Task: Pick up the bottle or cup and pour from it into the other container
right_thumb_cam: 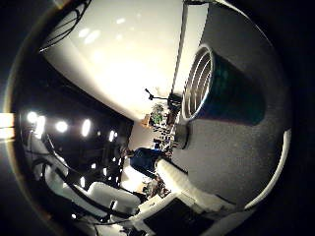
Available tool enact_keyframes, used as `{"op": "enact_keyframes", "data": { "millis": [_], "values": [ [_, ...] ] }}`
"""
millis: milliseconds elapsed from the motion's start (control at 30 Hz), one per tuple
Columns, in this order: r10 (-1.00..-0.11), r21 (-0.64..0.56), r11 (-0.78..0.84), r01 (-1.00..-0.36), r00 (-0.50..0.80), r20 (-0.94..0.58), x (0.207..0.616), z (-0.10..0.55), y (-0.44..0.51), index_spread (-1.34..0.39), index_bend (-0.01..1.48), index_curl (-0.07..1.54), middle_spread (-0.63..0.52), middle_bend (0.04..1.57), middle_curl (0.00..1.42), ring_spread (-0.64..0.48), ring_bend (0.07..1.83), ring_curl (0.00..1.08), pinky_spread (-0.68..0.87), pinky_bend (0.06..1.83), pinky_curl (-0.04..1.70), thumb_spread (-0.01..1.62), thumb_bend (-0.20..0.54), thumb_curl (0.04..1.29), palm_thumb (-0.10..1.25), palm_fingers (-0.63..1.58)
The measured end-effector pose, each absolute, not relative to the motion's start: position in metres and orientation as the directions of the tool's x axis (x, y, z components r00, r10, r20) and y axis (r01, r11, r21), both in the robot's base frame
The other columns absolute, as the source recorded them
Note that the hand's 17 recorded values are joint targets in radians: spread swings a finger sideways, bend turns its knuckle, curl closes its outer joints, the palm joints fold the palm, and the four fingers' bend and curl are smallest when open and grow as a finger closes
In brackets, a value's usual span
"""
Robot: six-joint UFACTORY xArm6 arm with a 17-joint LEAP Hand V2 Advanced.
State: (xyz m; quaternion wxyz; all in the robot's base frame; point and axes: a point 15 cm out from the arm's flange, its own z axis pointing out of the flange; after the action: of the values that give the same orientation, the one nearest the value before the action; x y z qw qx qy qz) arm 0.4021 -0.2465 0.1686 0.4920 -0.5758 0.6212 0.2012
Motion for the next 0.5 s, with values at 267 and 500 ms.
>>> {"op": "enact_keyframes", "data": {
  "millis": [267,500],
  "values": [
    [-0.503,-0.313,0.227,-0.922,0.164,-0.849,0.412,0.166,-0.229,-0.19,0.14,0.23,0.13,0.21,0.34,0.16,0.39,0.26,0.38,0.53,0.31,0.94,-0.029,0.31,0.54,0.01],
    [-0.483,-0.305,0.224,-0.926,0.167,-0.86,0.416,0.164,-0.216,-0.19,0.14,0.23,0.14,0.22,0.34,0.17,0.4,0.27,0.39,0.54,0.31,0.94,-0.028,0.3,0.54,0.02]
  ]
}}
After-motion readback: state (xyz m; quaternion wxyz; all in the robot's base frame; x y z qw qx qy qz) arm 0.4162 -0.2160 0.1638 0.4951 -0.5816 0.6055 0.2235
